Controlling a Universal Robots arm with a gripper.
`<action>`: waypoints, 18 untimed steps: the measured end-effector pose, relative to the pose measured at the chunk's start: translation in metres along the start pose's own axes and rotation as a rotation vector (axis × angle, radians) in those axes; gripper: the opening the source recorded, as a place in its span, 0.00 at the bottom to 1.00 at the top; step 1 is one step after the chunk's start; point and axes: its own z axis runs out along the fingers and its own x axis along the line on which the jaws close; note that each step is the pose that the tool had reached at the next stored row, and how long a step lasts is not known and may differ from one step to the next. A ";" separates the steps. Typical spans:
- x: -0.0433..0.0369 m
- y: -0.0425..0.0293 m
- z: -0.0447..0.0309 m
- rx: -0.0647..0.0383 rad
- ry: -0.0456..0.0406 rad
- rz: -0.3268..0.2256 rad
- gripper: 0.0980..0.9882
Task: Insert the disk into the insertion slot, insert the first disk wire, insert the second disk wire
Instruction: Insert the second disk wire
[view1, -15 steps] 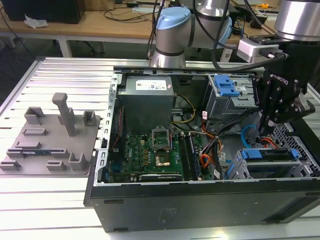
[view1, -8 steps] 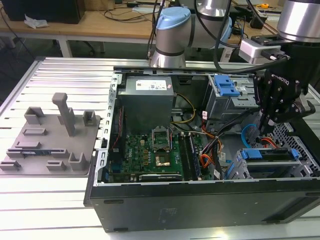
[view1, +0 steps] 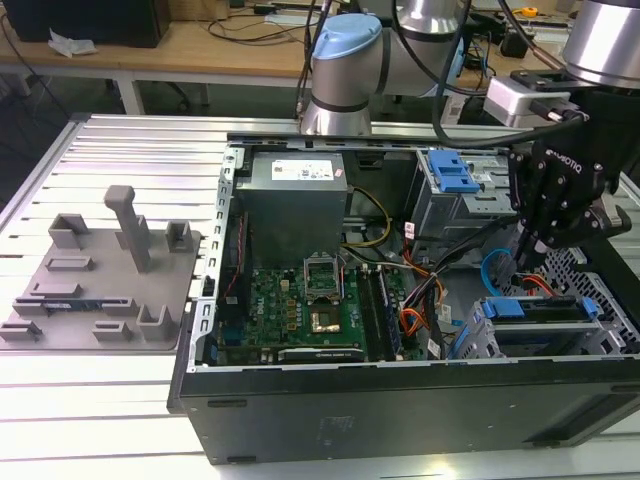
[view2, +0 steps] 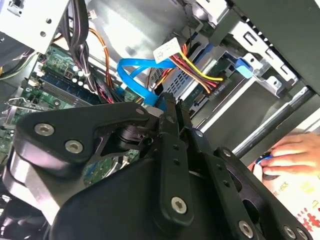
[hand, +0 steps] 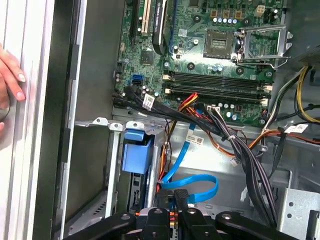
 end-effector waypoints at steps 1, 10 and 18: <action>0.0001 -0.0001 0.0000 -0.003 0.0001 0.022 0.07; 0.0041 -0.0062 0.0006 -0.015 0.0006 0.098 0.07; 0.0178 -0.0076 0.0027 -0.019 -0.0015 0.124 0.07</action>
